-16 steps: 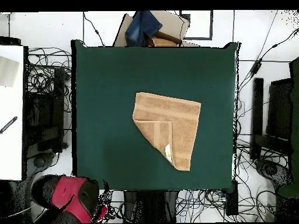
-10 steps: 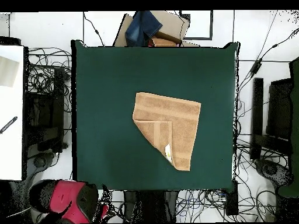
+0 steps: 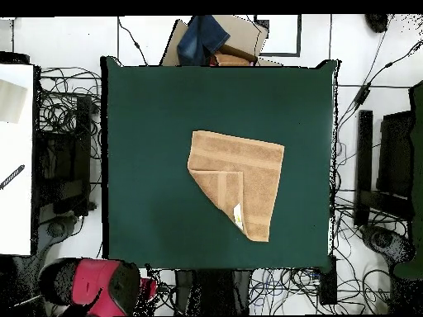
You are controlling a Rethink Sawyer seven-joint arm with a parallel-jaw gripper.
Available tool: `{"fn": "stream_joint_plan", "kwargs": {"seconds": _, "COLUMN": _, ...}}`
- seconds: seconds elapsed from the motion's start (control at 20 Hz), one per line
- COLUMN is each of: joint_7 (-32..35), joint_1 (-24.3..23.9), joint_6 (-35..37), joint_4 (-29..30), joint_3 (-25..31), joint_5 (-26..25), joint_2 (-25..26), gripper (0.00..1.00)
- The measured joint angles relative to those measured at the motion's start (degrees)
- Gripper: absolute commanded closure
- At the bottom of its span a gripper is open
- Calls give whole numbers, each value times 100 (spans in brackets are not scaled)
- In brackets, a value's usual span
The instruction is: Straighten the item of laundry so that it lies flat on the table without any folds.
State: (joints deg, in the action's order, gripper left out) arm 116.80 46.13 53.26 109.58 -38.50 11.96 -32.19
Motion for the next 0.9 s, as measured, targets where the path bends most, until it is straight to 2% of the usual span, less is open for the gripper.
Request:
{"fn": "stream_joint_plan", "kwargs": {"seconds": 0.4, "joint_7": 0, "joint_1": -466, "joint_6": -816, "joint_4": -3, "joint_3": 70, "joint_5": -32, "joint_2": 471, "gripper": 0}}
{"fn": "stream_joint_plan", "kwargs": {"seconds": 0.9, "joint_7": 0, "joint_1": -647, "joint_6": -982, "joint_4": -4, "joint_3": 127, "joint_5": -102, "joint_2": 826, "gripper": 0}}
